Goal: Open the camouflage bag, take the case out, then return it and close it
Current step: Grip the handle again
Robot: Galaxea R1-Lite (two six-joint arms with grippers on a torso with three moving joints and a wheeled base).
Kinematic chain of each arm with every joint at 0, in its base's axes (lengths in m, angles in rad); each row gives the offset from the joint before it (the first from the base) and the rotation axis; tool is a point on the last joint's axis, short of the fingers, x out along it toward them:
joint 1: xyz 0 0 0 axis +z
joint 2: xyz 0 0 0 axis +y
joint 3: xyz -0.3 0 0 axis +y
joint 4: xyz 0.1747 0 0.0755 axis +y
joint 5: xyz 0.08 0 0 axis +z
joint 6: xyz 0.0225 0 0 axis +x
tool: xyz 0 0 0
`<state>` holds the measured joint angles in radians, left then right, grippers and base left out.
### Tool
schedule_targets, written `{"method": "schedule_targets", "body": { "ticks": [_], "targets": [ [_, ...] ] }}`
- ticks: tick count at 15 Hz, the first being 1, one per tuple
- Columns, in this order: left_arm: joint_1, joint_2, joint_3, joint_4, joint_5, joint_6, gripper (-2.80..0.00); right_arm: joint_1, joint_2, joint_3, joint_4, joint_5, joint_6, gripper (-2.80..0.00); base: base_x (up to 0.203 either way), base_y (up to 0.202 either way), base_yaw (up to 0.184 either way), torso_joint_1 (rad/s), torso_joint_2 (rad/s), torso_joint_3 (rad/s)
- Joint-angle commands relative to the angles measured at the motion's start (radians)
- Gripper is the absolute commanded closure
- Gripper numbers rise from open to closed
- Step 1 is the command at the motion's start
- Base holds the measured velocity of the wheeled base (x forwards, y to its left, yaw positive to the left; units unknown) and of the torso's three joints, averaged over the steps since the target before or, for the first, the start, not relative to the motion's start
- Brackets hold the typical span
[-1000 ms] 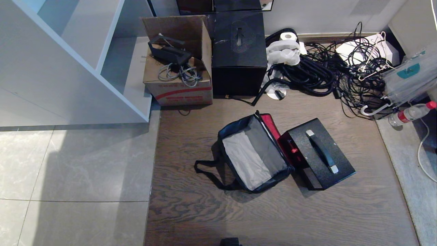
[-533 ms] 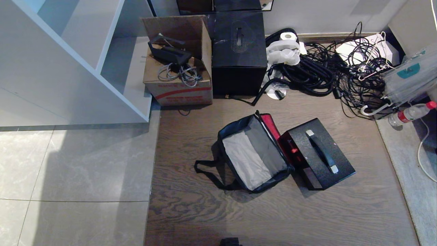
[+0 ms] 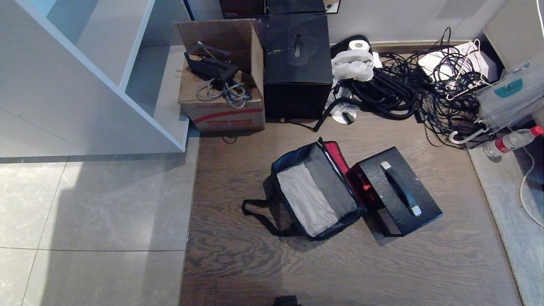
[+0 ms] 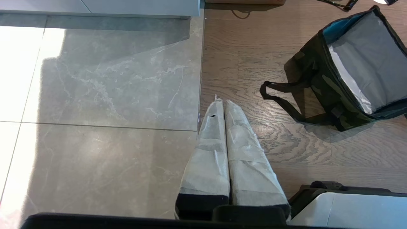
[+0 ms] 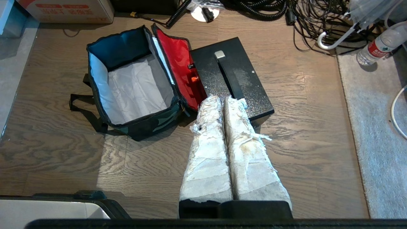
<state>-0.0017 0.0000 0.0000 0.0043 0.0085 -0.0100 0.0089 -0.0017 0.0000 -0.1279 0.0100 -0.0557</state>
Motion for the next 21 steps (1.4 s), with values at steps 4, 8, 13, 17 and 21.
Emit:
{"method": "schedule_targets", "body": {
  "ticks": [4,8,13,17,21],
  "targets": [
    [0.000,0.000,0.000,0.000,0.001,-0.001,0.00,0.000,0.005,0.040,-0.001,0.001,-0.001,0.00,0.000,0.000,0.000,0.000,0.00,0.000],
    [-0.001,0.000,0.000,0.000,0.001,-0.001,0.00,0.000,0.005,0.040,-0.001,0.001,-0.001,0.00,0.000,0.000,0.000,0.000,0.00,0.000],
    [0.000,0.000,0.000,0.000,0.001,-0.001,0.00,0.000,0.005,0.040,-0.001,0.001,-0.001,0.00,0.000,0.000,0.000,0.000,0.00,0.000],
    [0.000,0.000,0.000,0.000,0.001,-0.001,0.00,0.000,0.005,0.040,-0.001,0.001,-0.001,0.00,0.000,0.000,0.000,0.000,0.00,0.000],
    [-0.001,0.000,0.000,0.000,0.000,-0.001,0.00,0.000,0.005,0.040,-0.001,0.001,-0.001,0.00,0.000,0.000,0.000,0.000,0.00,0.000]
  ]
}}
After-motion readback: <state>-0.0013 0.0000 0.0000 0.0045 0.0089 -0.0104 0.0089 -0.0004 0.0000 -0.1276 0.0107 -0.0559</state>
